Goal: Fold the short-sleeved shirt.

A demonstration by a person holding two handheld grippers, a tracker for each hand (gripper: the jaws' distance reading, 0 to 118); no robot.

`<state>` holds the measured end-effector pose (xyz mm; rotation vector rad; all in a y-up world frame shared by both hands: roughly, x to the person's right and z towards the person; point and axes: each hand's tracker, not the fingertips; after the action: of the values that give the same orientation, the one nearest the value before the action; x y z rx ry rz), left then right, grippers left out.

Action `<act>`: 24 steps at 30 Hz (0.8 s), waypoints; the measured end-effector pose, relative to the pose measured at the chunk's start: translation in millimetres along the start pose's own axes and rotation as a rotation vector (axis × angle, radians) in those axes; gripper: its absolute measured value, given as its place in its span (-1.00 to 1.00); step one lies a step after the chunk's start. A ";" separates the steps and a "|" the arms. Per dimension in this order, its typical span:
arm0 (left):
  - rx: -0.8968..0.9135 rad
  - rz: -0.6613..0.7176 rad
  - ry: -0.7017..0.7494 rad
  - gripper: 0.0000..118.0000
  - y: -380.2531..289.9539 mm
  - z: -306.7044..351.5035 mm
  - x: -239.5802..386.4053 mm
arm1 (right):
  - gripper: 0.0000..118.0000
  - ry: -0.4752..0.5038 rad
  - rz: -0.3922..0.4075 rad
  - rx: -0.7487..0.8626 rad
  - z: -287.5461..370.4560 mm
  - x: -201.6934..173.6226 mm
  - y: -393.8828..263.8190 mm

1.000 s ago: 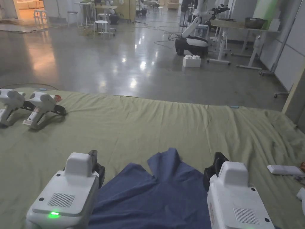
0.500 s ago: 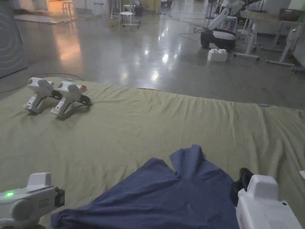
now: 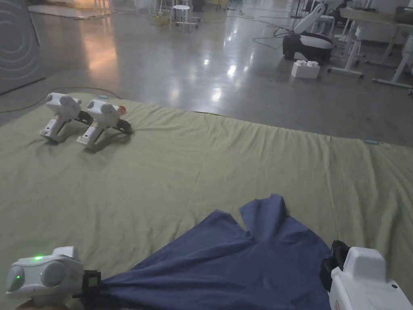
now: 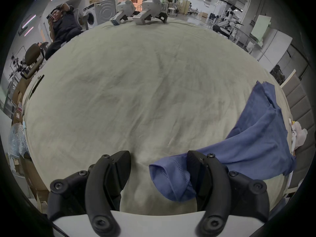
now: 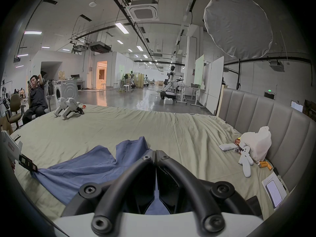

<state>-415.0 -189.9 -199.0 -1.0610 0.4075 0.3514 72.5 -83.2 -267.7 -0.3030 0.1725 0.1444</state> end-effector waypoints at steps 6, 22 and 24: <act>0.031 -0.117 0.012 -0.75 -4.1 16.0 38.4 | -1.00 0.007 -0.003 -0.043 -19.6 -0.3 -6.1; 0.132 -0.043 -0.069 -0.98 -0.4 13.8 1.7 | 0.44 0.150 0.121 -0.547 -269.2 43.3 1.5; 0.147 -0.037 -0.071 -0.98 0.7 16.5 0.0 | 0.44 0.172 0.181 -0.602 -296.0 39.8 -4.4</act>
<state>-412.8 -174.9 -192.4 -0.9093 0.3442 0.3207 68.5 -174.0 -552.1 -0.9018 0.3269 0.3512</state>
